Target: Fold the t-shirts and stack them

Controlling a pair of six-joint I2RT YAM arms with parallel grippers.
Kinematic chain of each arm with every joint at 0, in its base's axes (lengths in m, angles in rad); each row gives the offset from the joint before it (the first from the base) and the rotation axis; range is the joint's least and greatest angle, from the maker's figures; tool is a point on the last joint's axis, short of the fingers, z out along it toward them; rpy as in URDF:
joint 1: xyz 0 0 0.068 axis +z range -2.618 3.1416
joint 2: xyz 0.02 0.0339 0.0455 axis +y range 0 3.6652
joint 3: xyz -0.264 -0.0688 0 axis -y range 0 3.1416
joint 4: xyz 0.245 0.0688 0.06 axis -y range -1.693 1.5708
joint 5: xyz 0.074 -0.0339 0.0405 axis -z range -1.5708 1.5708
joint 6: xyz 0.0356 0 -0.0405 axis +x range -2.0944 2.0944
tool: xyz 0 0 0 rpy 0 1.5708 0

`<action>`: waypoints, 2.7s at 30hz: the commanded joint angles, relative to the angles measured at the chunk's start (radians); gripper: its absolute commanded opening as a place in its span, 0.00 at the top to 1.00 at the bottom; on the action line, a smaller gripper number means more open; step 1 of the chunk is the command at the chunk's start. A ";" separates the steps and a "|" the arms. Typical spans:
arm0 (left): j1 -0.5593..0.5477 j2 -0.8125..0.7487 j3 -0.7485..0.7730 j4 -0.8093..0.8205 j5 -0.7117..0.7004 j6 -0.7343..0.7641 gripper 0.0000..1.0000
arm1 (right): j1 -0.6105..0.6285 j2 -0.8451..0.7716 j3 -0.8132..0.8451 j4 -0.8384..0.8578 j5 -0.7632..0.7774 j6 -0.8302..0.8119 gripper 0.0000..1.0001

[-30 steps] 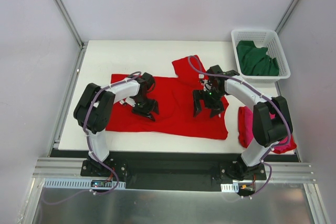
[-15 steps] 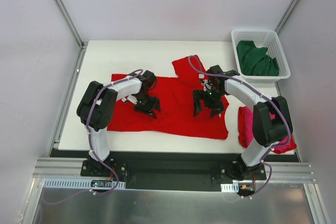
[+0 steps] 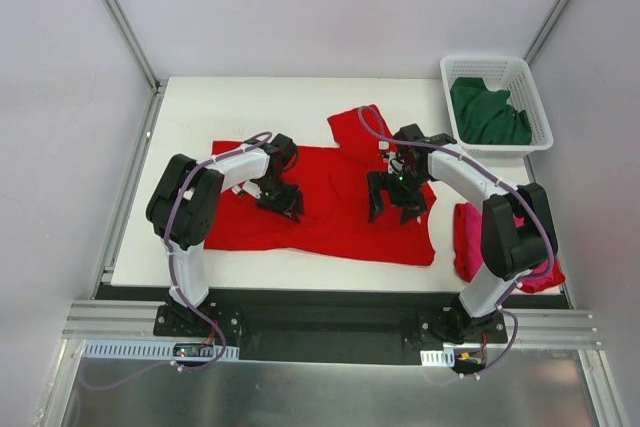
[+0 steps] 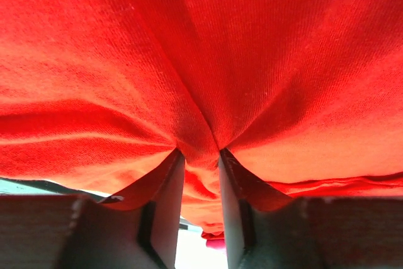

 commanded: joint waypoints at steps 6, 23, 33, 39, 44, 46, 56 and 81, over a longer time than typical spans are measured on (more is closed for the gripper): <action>0.015 0.016 0.006 -0.022 0.011 0.018 0.75 | -0.005 -0.004 0.016 -0.025 -0.010 -0.015 0.04; 0.025 -0.039 -0.012 -0.024 0.030 0.030 0.70 | -0.006 0.026 0.037 -0.028 -0.018 -0.013 0.04; 0.042 -0.067 -0.008 -0.027 0.024 0.028 0.71 | -0.006 0.026 0.037 -0.026 -0.017 -0.013 0.04; 0.042 -0.059 0.003 -0.027 0.025 0.030 0.71 | -0.005 0.026 0.037 -0.028 -0.017 -0.013 0.04; 0.044 -0.053 0.003 -0.025 0.028 0.031 0.76 | -0.006 0.026 0.033 -0.028 -0.017 -0.016 0.04; 0.042 -0.050 0.003 -0.027 0.028 0.033 0.76 | -0.005 0.026 0.033 -0.028 -0.017 -0.015 0.04; 0.042 -0.033 -0.008 -0.025 0.034 0.036 0.78 | -0.006 0.026 0.030 -0.028 -0.015 -0.016 0.04; 0.048 -0.061 0.092 -0.027 0.061 0.028 1.00 | -0.006 0.046 0.048 -0.035 -0.023 -0.018 0.04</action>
